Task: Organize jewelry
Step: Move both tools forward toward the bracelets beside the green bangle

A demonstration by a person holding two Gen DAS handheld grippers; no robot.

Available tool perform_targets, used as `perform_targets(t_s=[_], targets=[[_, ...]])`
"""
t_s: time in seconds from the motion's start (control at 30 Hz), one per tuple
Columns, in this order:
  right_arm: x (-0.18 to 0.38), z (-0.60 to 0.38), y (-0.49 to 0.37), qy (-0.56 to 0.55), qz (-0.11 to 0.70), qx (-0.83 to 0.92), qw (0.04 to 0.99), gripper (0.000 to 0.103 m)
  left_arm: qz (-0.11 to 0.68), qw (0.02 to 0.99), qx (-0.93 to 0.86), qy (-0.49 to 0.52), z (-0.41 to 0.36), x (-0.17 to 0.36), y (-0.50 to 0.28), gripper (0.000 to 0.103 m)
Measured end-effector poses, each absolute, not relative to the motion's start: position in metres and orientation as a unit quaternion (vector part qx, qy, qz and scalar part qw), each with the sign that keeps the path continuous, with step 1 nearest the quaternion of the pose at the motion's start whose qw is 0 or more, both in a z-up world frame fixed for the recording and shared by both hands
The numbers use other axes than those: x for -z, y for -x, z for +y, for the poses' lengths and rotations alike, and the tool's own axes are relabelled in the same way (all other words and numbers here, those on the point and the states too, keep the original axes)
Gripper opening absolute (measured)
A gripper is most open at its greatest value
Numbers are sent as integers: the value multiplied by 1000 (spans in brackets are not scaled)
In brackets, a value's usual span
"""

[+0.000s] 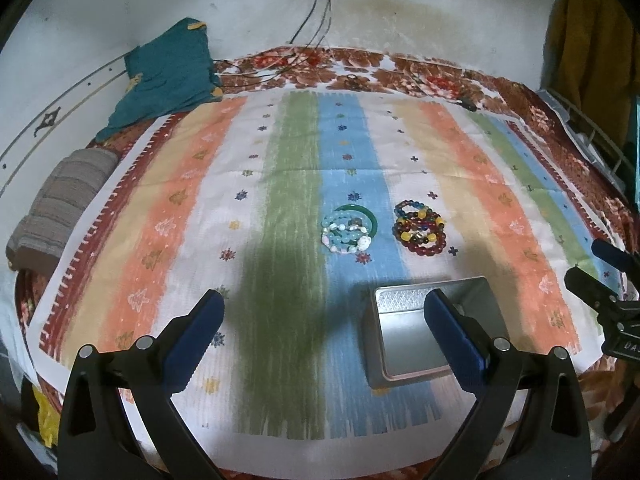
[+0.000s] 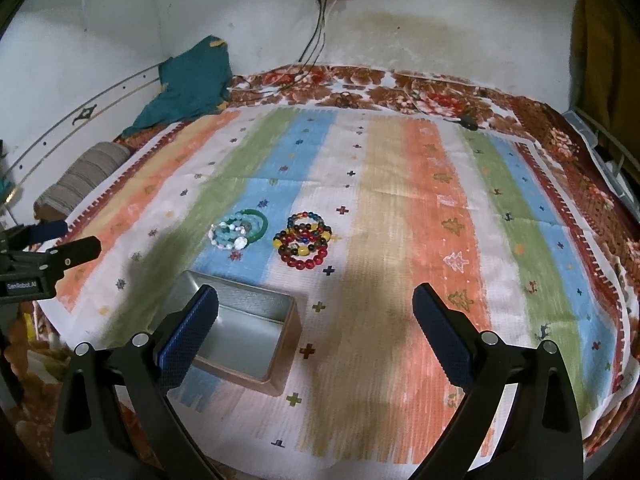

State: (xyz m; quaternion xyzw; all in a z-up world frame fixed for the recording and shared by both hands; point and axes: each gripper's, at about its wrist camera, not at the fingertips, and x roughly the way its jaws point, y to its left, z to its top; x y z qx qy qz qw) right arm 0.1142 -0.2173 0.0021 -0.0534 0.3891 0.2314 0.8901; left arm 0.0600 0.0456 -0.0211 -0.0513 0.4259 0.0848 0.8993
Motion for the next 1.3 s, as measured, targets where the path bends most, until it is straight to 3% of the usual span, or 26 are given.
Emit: perform_targets(t_s=[1.3], targets=[[33, -177, -221, 55, 461, -207, 861, 99, 505, 855, -100, 59, 79, 76, -174, 97]])
